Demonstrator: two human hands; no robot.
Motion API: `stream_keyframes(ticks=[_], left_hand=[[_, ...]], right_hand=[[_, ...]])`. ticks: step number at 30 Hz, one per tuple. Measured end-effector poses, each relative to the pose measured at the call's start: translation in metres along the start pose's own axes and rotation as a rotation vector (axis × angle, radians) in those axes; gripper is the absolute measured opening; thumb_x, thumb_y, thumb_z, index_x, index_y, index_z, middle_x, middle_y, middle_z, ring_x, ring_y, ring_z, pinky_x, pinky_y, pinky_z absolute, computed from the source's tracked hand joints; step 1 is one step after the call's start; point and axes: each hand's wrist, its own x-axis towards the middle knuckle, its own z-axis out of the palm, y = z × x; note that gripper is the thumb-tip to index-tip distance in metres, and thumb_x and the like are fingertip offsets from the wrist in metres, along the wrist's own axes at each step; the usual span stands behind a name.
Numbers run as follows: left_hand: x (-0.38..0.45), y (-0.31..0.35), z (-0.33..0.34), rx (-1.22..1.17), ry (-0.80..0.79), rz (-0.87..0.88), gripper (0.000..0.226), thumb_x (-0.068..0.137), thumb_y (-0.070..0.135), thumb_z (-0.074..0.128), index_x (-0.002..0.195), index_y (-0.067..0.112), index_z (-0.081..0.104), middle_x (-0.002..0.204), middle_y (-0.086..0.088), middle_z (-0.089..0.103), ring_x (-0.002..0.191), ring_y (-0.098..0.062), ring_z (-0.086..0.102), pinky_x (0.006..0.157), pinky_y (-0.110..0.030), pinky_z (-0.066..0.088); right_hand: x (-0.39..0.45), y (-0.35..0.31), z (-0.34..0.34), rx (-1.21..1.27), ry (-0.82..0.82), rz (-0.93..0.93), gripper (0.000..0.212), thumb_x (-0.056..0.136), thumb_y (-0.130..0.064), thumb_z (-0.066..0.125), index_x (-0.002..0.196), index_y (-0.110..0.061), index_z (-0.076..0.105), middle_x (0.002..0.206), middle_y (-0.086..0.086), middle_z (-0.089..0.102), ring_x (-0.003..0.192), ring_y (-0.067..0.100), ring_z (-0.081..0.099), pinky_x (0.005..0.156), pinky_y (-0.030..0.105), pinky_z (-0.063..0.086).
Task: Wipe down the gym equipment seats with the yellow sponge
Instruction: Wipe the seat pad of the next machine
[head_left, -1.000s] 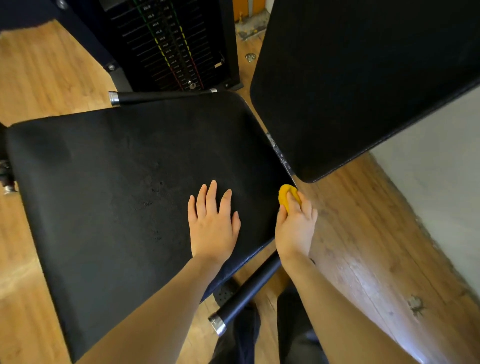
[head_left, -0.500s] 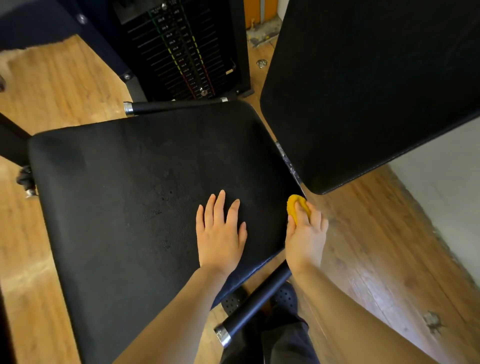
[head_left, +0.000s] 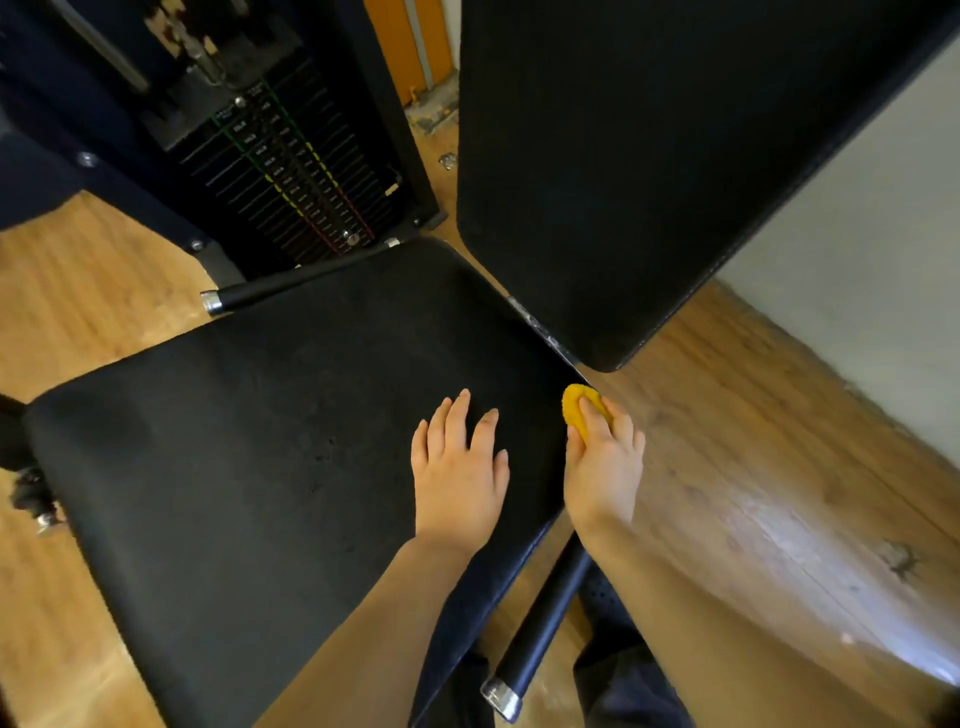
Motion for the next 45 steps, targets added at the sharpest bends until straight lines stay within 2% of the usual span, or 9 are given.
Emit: stream_keyframes(ticks=[9, 14, 18, 22, 27, 30, 33, 40, 45], left_hand=[[0.022, -0.009, 0.017, 0.091, -0.058, 0.325, 0.049, 0.093, 0.038, 0.045, 0.139, 0.02, 0.048, 0.149, -0.013, 0.04, 0.138, -0.031, 0.037, 0.11, -0.051, 0.03], [0.018, -0.013, 0.021, 0.103, -0.011, 0.354, 0.049, 0.095, 0.037, 0.041, 0.139, 0.018, 0.047, 0.149, -0.013, 0.039, 0.139, -0.031, 0.033, 0.111, -0.051, 0.031], [0.019, -0.013, 0.022, 0.104, -0.007, 0.356, 0.048, 0.094, 0.036, 0.043, 0.139, 0.018, 0.048, 0.149, -0.013, 0.039, 0.139, -0.031, 0.033, 0.111, -0.051, 0.032], [0.018, -0.014, 0.023, 0.115, -0.011, 0.358, 0.048, 0.094, 0.036, 0.044, 0.139, 0.018, 0.048, 0.149, -0.013, 0.039, 0.139, -0.032, 0.033, 0.111, -0.051, 0.031], [0.018, -0.014, 0.024, 0.12, -0.016, 0.354, 0.048, 0.094, 0.034, 0.046, 0.139, 0.018, 0.047, 0.149, -0.013, 0.038, 0.14, -0.031, 0.032, 0.111, -0.051, 0.03], [0.018, -0.014, 0.025, 0.131, -0.012, 0.355, 0.048, 0.094, 0.034, 0.048, 0.139, 0.018, 0.047, 0.149, -0.013, 0.039, 0.14, -0.031, 0.032, 0.111, -0.05, 0.03], [0.018, -0.014, 0.024, 0.133, -0.005, 0.355, 0.048, 0.094, 0.033, 0.048, 0.139, 0.018, 0.047, 0.149, -0.013, 0.039, 0.139, -0.032, 0.032, 0.111, -0.05, 0.03], [0.018, -0.011, 0.023, 0.137, -0.023, 0.344, 0.048, 0.094, 0.034, 0.045, 0.139, 0.018, 0.046, 0.149, -0.013, 0.038, 0.14, -0.032, 0.031, 0.111, -0.051, 0.031], [0.018, -0.012, 0.022, 0.121, -0.025, 0.352, 0.048, 0.094, 0.033, 0.047, 0.139, 0.017, 0.046, 0.149, -0.014, 0.038, 0.14, -0.032, 0.031, 0.111, -0.052, 0.03]], right_hand=[[-0.055, -0.004, 0.031, 0.441, 0.25, 0.343, 0.042, 0.102, -0.03, 0.041, 0.143, -0.021, 0.042, 0.142, 0.0, 0.04, 0.133, 0.018, 0.034, 0.111, 0.032, 0.029], [-0.085, -0.005, 0.043, 0.666, 0.303, 0.429, 0.03, 0.102, -0.031, 0.04, 0.126, -0.023, 0.055, 0.118, -0.007, 0.054, 0.108, 0.006, 0.052, 0.097, 0.03, 0.044], [-0.071, -0.006, 0.032, 0.766, 0.389, 0.427, 0.033, 0.102, -0.023, 0.043, 0.133, -0.019, 0.054, 0.12, -0.009, 0.055, 0.11, 0.0, 0.05, 0.092, 0.012, 0.034], [-0.037, 0.001, 0.025, 0.847, 0.476, 0.472, 0.036, 0.102, -0.019, 0.043, 0.138, -0.014, 0.05, 0.133, 0.0, 0.053, 0.119, 0.005, 0.047, 0.102, 0.019, 0.035], [-0.009, 0.0, 0.024, 0.966, 0.304, 0.52, 0.044, 0.103, -0.027, 0.04, 0.147, -0.02, 0.036, 0.137, -0.007, 0.049, 0.119, 0.001, 0.049, 0.1, 0.017, 0.041], [-0.017, -0.005, 0.028, 0.857, 0.261, 0.525, 0.05, 0.102, -0.03, 0.044, 0.149, -0.022, 0.031, 0.139, -0.003, 0.043, 0.126, 0.009, 0.045, 0.106, 0.022, 0.034], [-0.045, -0.013, 0.035, 0.714, 0.25, 0.529, 0.049, 0.101, -0.026, 0.044, 0.148, -0.022, 0.03, 0.14, 0.002, 0.04, 0.126, 0.014, 0.044, 0.098, 0.018, 0.03], [-0.096, -0.033, 0.045, 0.755, 0.311, 0.57, 0.046, 0.1, -0.018, 0.047, 0.144, -0.022, 0.037, 0.135, -0.007, 0.041, 0.099, -0.017, 0.039, 0.077, -0.01, 0.024], [-0.042, -0.021, 0.031, 0.888, 0.357, 0.627, 0.05, 0.102, -0.02, 0.042, 0.15, -0.023, 0.028, 0.146, -0.002, 0.039, 0.121, -0.003, 0.036, 0.097, 0.008, 0.023]])
